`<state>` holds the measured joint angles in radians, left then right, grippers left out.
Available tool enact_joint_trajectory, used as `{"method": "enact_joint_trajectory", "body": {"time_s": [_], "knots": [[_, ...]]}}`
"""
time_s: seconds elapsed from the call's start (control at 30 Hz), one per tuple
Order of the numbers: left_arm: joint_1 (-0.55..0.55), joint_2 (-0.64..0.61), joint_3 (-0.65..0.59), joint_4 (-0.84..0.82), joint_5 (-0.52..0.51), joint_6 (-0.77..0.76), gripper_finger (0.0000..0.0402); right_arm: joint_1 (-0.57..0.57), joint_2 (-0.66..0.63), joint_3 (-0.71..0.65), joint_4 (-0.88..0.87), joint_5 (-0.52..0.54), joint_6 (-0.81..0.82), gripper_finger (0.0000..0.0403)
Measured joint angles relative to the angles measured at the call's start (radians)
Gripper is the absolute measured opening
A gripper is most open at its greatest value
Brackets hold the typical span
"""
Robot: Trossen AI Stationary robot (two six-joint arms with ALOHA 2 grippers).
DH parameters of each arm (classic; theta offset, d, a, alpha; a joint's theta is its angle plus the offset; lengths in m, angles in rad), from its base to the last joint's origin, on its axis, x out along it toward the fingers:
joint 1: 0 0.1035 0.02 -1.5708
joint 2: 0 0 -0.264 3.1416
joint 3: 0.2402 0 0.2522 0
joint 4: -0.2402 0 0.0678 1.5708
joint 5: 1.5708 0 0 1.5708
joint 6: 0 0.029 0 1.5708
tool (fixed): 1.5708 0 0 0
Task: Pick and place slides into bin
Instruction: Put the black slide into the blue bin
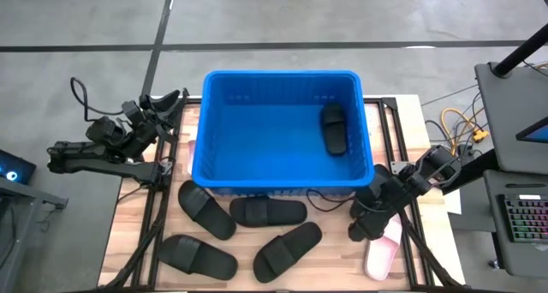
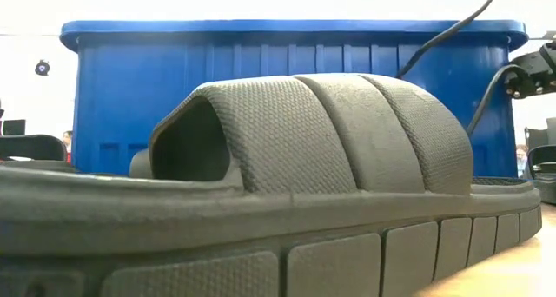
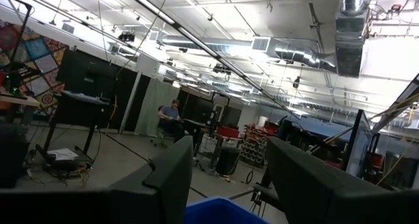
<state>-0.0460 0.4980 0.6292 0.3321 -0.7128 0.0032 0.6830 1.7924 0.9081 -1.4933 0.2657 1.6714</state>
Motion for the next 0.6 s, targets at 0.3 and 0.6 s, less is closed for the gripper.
{"method": "enact_joint_trajectory", "body": {"time_s": [0.3,0.6], "knots": [[0.000,0.001,0.000,0.000,0.000,0.000,0.0180,0.000,0.000,-0.086,0.066,-0.007,-0.010,0.0214],[-0.001,0.002,0.000,-0.001,0.001,0.000,0.0180,-0.002,0.001,-0.139,0.095,-0.009,0.031,0.0191]]}}
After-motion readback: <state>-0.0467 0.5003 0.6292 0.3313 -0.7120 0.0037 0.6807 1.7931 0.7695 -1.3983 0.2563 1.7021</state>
